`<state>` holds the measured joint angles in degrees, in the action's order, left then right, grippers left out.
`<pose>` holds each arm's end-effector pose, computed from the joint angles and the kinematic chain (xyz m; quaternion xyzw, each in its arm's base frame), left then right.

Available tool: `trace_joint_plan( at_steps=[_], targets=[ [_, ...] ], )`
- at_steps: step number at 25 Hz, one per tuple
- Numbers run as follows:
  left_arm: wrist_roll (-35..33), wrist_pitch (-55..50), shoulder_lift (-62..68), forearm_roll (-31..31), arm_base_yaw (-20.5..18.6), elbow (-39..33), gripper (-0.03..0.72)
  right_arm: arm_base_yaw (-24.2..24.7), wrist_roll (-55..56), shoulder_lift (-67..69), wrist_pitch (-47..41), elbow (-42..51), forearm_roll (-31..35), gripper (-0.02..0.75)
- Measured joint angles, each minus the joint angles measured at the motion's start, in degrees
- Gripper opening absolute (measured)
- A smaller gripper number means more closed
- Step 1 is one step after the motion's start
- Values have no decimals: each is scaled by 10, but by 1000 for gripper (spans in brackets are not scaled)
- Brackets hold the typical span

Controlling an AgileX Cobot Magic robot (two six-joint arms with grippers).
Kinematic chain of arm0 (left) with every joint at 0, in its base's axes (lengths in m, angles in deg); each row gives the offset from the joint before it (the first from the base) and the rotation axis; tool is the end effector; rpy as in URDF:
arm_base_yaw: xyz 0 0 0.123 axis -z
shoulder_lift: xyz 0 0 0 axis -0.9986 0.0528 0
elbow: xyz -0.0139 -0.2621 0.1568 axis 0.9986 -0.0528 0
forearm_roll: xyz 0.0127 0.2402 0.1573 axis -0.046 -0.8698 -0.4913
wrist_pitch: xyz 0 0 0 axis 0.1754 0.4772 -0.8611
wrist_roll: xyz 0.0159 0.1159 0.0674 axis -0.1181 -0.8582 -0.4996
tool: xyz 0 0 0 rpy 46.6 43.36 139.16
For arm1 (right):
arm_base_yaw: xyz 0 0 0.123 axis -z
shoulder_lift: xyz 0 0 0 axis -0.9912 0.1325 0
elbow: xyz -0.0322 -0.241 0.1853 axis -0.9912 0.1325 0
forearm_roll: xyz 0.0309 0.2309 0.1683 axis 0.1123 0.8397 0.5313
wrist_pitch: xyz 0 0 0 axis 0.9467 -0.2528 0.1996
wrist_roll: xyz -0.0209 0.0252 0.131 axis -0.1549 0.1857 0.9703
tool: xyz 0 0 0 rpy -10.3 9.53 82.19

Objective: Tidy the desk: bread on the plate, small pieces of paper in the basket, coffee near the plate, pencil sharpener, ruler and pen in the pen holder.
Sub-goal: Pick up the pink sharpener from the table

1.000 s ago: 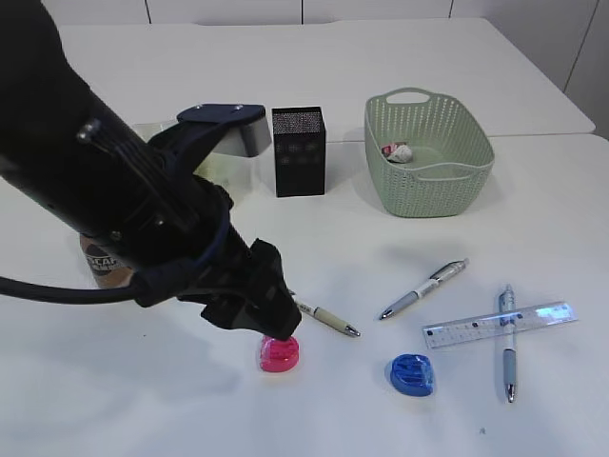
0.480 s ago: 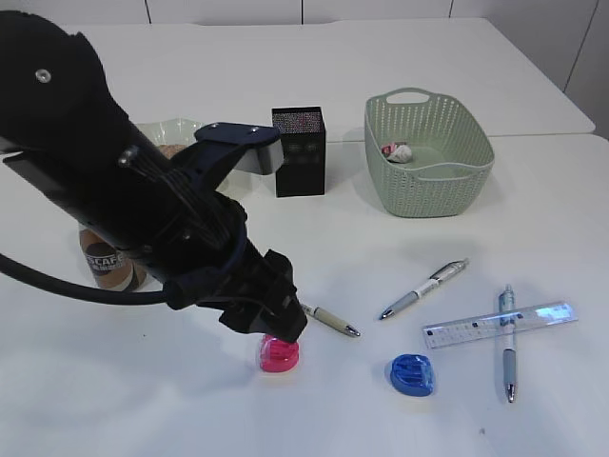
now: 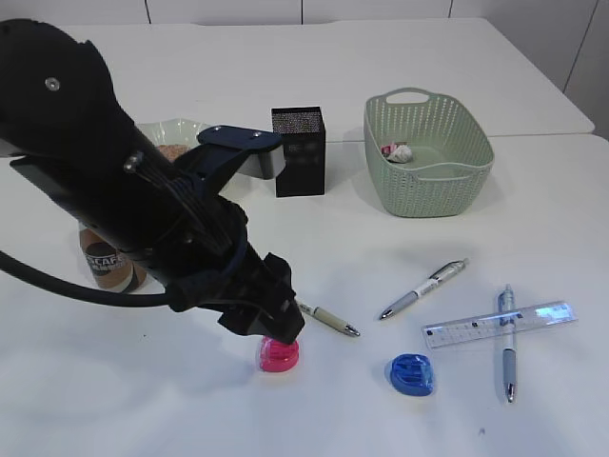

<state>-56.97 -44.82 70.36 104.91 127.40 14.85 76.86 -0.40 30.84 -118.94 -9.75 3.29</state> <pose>0.2680 -0.2744 0.1963 0.3018 0.9186 -0.2066 0.1499 0.2347 -0.0002 0.3664 0.0169 0.9591 -0.0566 0.2769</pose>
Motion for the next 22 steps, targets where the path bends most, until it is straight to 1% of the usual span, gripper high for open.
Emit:
trace_joint_plan(
  at_steps=[1, 2, 3, 4, 6, 8, 13, 18, 20, 22],
  targets=[
    [0, 0, 0, 0, 0, 0, 467, 0, 0, 0, 0, 0, 0, 457],
    [0, 0, 0, -1, 0, 0, 467, 0, -27, 0, -4, 0, 56, 456],
    [0, 1, 0, -2, 0, 0, 467, 0, -32, 0, -5, 0, 65, 456],
    [0, 1, 0, -5, 0, 0, 467, 0, -65, 0, -10, 0, 108, 456],
    [0, 0, 0, -14, 0, 0, 467, 0, -99, 0, -17, 0, 139, 456],
    [0, -1, 0, -22, 0, 0, 467, 0, -121, 0, -18, 0, 149, 455],
    [10, 4, 7, -28, 0, 0, 469, 0, -133, 0, -19, 0, 155, 454],
    [15, 5, 50, -30, 0, 0, 524, 0, -134, 0, -19, 0, 158, 454],
    [-6, 10, 61, -34, 0, 0, 535, 0, -134, 0, -19, 0, 158, 454],
    [-49, 17, 63, -46, 0, 0, 539, 0, -136, 0, -19, 0, 158, 454]
  ],
)
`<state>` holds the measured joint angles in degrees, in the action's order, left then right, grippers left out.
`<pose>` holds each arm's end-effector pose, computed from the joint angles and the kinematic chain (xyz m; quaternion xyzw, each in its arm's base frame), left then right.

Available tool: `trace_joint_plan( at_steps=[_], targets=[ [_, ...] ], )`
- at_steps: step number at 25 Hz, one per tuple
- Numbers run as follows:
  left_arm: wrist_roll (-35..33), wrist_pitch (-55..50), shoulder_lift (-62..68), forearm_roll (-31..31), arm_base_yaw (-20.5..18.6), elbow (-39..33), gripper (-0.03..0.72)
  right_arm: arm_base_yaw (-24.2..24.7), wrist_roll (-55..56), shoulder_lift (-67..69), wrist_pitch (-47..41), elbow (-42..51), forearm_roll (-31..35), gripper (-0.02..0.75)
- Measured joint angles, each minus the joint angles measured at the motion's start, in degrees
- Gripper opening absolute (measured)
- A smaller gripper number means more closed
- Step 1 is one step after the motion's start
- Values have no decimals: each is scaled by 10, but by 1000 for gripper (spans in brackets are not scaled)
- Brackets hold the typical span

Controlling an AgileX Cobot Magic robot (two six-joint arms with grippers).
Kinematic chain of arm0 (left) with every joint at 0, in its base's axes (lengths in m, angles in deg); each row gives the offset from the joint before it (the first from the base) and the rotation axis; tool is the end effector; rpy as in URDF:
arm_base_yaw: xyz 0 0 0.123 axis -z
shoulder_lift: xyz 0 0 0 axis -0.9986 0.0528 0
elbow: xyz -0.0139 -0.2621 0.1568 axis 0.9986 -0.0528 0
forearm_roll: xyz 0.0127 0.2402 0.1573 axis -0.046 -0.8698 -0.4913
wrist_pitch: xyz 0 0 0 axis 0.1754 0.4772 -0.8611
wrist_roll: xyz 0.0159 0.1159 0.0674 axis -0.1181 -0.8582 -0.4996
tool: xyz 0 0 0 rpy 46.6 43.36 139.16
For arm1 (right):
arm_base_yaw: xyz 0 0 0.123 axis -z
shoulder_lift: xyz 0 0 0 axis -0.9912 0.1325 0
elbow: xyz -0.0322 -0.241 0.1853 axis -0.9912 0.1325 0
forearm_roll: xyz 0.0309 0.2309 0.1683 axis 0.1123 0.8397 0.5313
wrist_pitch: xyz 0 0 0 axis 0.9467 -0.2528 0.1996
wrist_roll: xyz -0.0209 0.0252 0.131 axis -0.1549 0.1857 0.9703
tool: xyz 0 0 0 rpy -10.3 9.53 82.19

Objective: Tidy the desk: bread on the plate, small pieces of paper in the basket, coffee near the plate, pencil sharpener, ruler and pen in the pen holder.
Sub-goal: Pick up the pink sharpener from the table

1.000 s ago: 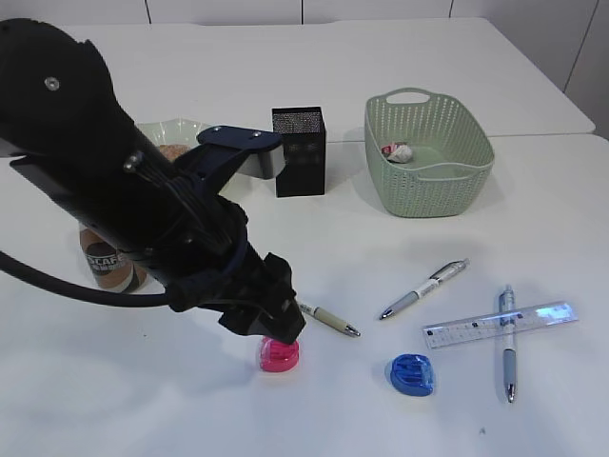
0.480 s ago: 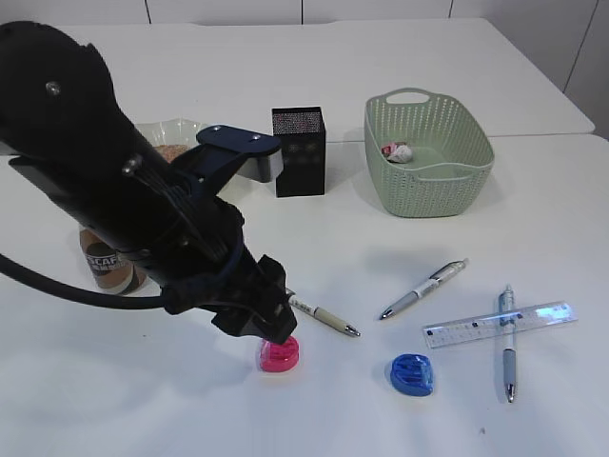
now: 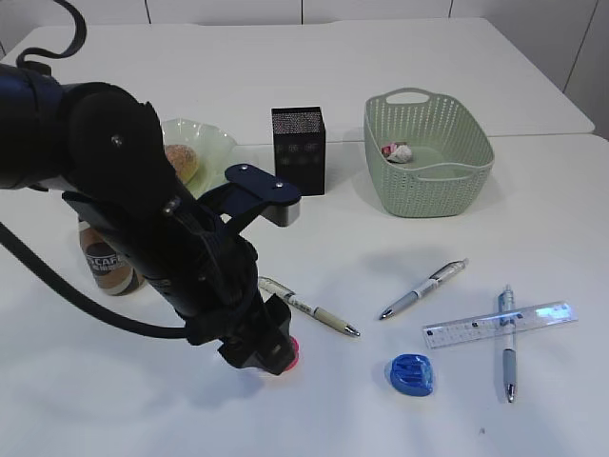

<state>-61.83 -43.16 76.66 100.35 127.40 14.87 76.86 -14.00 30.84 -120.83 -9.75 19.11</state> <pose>0.2790 -0.2739 0.1530 0.3606 0.9106 -0.1546 0.1300 0.2278 0.0343 0.3627 -0.0872 0.9624 0.0485 0.2527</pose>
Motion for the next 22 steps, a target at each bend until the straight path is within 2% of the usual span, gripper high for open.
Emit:
trace_joint_plan(
  at_steps=[9, 12, 16, 22],
  targets=[
    [-307, -14, 0, -15, 0, 0, 540, 0, -5, 0, 0, 0, 0, 454],
    [-380, -25, 0, -17, 0, 0, 540, 0, -5, 0, 0, 0, 0, 453],
    [-423, -31, 1, -17, 0, 0, 523, 0, -8, 0, 0, 0, 0, 452],
    [-436, -31, 28, -17, 0, 2, 488, 0, -11, 0, 0, 0, 0, 452]
  ],
)
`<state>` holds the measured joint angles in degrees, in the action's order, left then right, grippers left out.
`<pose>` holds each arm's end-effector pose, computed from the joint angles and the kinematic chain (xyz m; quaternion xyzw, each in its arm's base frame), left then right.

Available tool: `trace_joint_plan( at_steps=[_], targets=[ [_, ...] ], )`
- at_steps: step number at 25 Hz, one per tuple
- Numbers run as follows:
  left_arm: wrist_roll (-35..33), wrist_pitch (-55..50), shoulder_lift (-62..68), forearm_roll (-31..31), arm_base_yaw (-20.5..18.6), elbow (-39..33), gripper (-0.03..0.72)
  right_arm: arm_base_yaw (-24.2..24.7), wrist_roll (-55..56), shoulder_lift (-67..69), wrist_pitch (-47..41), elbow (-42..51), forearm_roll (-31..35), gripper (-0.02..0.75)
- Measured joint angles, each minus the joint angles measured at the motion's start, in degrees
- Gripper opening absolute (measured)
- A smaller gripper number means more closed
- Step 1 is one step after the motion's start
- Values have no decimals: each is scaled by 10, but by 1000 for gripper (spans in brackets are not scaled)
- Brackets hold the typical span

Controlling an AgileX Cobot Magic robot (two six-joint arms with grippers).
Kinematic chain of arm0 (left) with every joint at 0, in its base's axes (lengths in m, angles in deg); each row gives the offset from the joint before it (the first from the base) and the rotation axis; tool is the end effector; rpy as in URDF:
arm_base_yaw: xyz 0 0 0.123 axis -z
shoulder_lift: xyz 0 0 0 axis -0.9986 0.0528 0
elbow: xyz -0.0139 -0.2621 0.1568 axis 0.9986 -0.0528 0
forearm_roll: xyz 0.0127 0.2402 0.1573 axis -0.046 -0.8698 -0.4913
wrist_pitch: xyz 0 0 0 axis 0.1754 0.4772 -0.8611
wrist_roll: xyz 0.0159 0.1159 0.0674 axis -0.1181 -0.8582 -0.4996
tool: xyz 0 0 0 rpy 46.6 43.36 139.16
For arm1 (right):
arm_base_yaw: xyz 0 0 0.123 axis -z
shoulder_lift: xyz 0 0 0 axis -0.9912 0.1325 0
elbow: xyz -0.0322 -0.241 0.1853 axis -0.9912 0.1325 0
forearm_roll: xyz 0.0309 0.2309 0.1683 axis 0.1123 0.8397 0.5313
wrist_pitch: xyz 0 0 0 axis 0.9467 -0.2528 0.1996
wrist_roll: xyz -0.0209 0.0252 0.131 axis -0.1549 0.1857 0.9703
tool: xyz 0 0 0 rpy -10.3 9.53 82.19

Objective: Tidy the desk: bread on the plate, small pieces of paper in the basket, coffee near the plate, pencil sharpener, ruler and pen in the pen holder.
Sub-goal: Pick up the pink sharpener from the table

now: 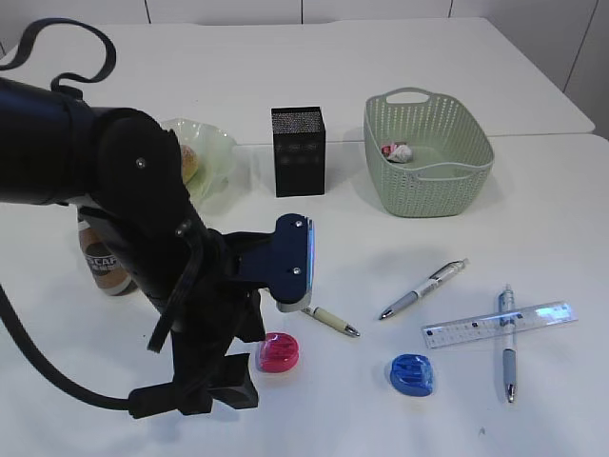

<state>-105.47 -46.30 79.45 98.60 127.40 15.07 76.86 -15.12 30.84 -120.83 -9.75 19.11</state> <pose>0.2753 -0.2697 0.1326 0.6871 0.7092 -0.0926 0.1284 0.2278 0.0343 0.3627 -0.0966 0.9615 0.0460 0.2532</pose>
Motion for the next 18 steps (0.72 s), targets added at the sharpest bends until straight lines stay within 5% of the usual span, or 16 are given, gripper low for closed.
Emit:
trace_joint_plan(
  at_steps=[18],
  targets=[
    [-3, -72, 95, -10, -9, 154, 484, 0, -5, 0, 0, 0, 0, 450]
  ],
)
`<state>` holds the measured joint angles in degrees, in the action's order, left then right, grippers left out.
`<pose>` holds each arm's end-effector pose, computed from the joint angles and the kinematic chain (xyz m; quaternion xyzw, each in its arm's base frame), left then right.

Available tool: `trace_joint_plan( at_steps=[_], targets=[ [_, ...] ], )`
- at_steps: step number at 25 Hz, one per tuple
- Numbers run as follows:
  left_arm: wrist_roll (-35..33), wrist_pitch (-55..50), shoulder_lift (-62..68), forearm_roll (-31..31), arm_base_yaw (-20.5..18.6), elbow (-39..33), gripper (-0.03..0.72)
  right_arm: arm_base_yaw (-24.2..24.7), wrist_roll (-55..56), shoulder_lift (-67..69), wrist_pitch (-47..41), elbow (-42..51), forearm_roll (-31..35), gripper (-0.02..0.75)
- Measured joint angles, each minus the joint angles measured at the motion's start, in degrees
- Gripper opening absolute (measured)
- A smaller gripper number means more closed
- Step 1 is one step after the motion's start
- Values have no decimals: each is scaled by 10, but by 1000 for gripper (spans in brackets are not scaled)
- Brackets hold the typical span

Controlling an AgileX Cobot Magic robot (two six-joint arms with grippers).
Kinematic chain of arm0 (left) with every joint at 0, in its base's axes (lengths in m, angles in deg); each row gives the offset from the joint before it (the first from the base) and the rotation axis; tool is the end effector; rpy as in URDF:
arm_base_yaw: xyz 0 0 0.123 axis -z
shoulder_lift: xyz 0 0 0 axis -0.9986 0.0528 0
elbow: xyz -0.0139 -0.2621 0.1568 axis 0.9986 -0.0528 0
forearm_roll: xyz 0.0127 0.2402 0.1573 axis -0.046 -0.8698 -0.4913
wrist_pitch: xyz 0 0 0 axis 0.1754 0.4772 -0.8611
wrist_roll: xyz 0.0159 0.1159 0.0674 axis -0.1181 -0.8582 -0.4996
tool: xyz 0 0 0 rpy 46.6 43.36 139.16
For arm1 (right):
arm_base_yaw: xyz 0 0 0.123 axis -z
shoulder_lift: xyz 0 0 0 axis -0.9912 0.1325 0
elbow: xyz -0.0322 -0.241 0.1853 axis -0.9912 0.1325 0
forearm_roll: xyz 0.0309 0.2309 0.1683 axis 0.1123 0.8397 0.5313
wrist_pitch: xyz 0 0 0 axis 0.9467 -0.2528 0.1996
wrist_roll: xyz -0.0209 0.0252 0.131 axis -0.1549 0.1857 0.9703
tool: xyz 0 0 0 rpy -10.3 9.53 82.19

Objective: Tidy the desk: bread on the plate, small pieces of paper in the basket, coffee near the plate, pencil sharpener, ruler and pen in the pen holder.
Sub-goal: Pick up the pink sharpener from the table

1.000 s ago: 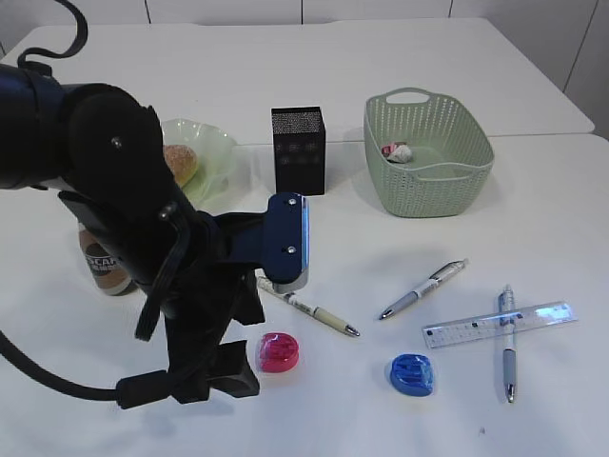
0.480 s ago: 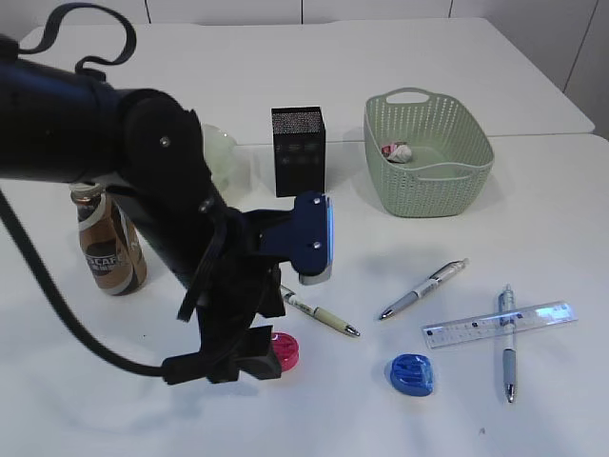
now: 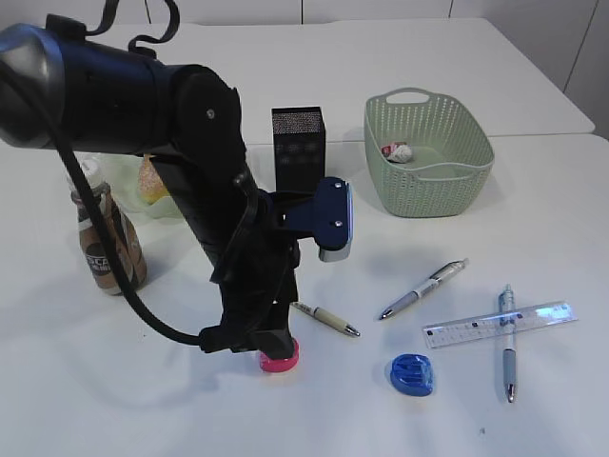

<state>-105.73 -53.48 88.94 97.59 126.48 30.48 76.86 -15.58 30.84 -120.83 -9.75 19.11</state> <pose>0.3221 -0.3027 0.1370 0.6968 0.7007 -0.0965 0.1194 0.2278 0.0343 0.3627 -0.1005 0.9611 0.0450 0.2533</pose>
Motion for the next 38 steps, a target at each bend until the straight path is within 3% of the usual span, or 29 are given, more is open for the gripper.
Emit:
trace_joint_plan(
  at_steps=[38],
  targets=[
    [17, 48, 86, -41, -8, 2, 521, 0, -5, 0, 0, 0, 0, 449]
  ],
)
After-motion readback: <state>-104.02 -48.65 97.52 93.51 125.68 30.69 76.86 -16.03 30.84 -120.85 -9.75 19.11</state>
